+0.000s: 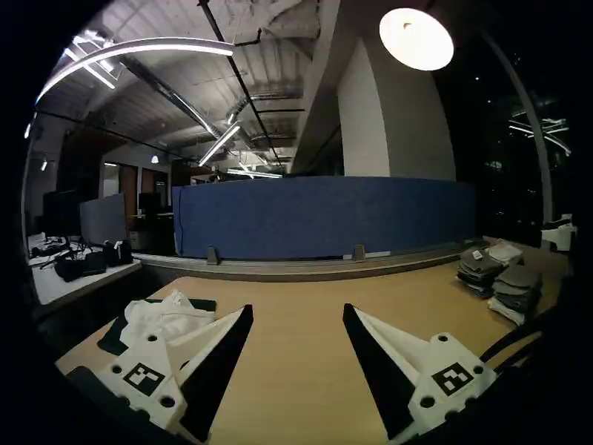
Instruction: Fold towel
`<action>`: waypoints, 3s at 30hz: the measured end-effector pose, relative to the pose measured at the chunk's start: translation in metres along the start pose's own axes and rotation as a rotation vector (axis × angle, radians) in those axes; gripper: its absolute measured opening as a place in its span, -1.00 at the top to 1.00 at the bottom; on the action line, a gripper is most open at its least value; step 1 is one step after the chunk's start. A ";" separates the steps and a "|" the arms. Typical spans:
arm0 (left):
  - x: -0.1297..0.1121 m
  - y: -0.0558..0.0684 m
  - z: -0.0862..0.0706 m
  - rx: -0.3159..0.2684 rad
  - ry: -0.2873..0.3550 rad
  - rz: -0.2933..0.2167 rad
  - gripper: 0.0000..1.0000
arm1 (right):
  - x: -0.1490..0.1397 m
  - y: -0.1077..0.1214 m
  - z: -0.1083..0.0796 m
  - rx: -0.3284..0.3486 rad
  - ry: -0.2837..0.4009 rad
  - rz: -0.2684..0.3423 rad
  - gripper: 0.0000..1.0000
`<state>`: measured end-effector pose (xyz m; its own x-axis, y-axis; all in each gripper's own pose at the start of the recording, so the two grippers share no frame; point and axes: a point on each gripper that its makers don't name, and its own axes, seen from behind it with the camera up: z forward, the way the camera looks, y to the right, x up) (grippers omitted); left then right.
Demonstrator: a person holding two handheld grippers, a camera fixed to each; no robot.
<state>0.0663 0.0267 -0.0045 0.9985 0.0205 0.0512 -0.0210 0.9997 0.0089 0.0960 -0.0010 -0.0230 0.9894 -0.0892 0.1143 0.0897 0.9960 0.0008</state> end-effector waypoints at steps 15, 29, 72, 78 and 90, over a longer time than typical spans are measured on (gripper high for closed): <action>-0.042 -0.030 0.004 0.047 0.050 -0.016 -0.79 | 0.001 -0.003 0.015 -0.015 0.013 0.024 -1.00; -0.063 -0.036 0.008 0.031 0.057 -0.043 -0.80 | 0.002 -0.020 0.019 0.005 0.035 0.001 -1.00; -0.066 -0.034 0.009 0.023 0.051 -0.022 -0.89 | -0.073 0.007 0.033 0.002 0.108 0.149 -1.00; -0.067 -0.033 0.009 0.023 0.051 -0.022 -0.89 | -0.083 -0.003 0.035 0.014 0.111 0.121 -1.00; -0.067 -0.034 0.009 0.023 0.051 -0.022 -0.89 | -0.092 -0.008 0.036 -0.007 0.119 0.071 -1.00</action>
<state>0.0000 -0.0083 0.0009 1.0000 -0.0004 0.0000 0.0004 0.9995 0.0325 0.0007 0.0000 0.0019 0.9998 -0.0192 -0.0047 0.0192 0.9998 -0.0105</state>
